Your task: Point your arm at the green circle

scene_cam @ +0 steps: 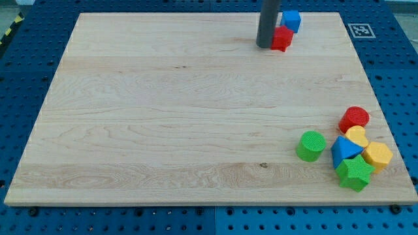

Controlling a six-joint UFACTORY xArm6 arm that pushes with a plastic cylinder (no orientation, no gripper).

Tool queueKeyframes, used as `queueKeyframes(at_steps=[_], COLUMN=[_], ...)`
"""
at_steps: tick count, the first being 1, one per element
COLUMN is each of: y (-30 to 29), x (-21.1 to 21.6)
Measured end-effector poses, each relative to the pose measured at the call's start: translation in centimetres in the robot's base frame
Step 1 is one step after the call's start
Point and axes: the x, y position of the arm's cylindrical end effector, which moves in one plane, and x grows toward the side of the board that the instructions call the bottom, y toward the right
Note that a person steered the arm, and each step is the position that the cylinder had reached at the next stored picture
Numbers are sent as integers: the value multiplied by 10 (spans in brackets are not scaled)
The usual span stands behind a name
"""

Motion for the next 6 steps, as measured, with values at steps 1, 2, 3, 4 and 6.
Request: queueKeyframes(at_steps=[1, 2, 3, 4, 6], y=[21, 26, 26, 27, 14], x=[0, 3, 60, 137, 218])
